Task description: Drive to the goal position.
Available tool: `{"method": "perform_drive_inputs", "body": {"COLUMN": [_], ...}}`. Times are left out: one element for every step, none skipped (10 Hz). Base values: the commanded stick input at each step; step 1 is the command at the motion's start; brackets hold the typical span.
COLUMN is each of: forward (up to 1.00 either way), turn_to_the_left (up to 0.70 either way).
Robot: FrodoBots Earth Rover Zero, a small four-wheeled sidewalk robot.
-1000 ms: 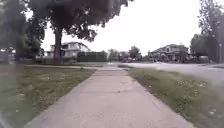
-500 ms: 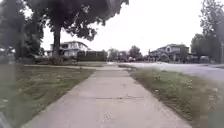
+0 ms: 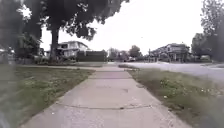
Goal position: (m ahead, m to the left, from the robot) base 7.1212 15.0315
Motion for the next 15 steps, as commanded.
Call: {"method": "perform_drive_inputs", "body": {"forward": [0.7,0.7,0.7,0.7,0.7,0.7,0.7,0.7,0.7,0.7,0.7,0.7,0.7,0.7,0.7], "turn_to_the_left": [0.0,0.0,0.0,0.0,0.0,0.0,0.0,0.0,0.0,0.0,0.0,0.0,0.0,0.0,0.0]}}
